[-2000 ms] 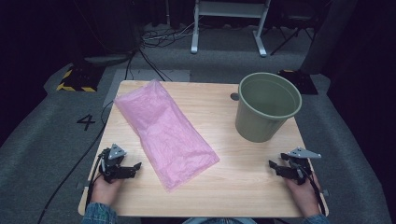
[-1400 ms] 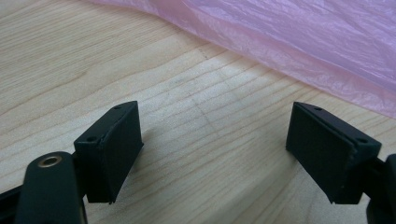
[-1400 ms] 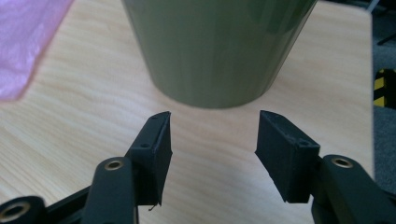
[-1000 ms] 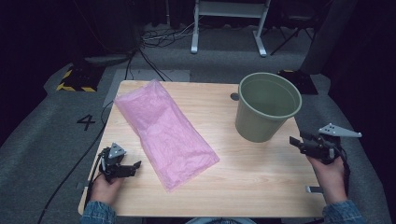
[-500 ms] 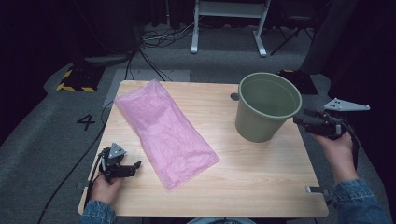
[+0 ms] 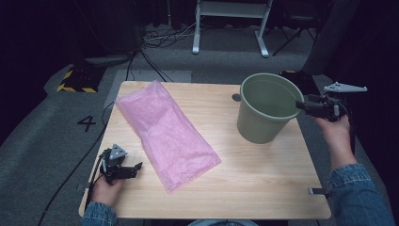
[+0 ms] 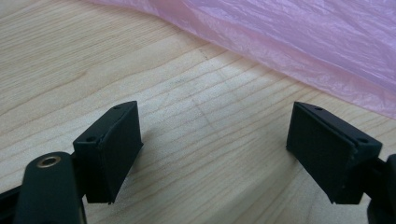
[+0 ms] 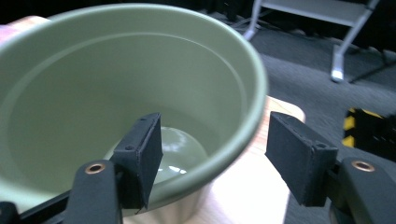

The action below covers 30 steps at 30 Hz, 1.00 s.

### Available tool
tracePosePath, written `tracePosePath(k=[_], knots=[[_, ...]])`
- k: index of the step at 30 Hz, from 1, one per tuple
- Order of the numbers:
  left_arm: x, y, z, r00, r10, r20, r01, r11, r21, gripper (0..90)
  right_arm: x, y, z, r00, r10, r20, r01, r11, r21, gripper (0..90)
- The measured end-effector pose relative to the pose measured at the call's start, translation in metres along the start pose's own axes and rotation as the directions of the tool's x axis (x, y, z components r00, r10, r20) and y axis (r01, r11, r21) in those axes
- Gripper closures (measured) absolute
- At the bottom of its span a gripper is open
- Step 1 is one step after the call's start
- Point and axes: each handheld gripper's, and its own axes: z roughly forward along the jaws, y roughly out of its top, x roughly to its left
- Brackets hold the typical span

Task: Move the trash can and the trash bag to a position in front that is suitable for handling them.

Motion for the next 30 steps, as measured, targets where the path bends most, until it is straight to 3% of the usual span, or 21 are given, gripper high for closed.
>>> tracePosePath(k=[3, 8, 11, 16, 30], knots=[[0.000, 0.000, 0.000, 1.0000, 0.000, 0.000, 0.000, 1.0000, 0.000, 17.8, -0.007, -0.003, 0.010, 0.9994, 0.034, -0.004, -0.034, 0.999, 0.019, 32.5], [0.000, 0.000, 0.000, 1.0000, -0.001, 0.000, 0.001, 1.0000, 0.000, 17.8, -0.008, -0.007, 0.017, 0.9977, 0.036, -0.057, -0.036, 0.999, -0.005, 34.7], [0.000, 0.000, 0.000, 1.0000, -0.001, 0.000, 0.001, 1.0000, -0.001, 17.8, -0.001, -0.006, 0.021, 0.9992, -0.005, -0.040, 0.005, 1.000, -0.002, 31.4], [0.000, 0.000, 0.000, 1.0000, -0.001, 0.000, 0.001, 1.0000, 0.000, 17.8, 0.002, -0.007, 0.019, 0.9963, -0.018, -0.084, 0.019, 1.000, 0.004, 34.0], [-0.001, 0.000, 0.000, 1.0000, -0.001, 0.001, 0.001, 1.0000, -0.004, 17.8, 0.041, -0.019, -0.005, 0.9747, -0.114, -0.192, 0.116, 0.993, 0.000, 33.0]])
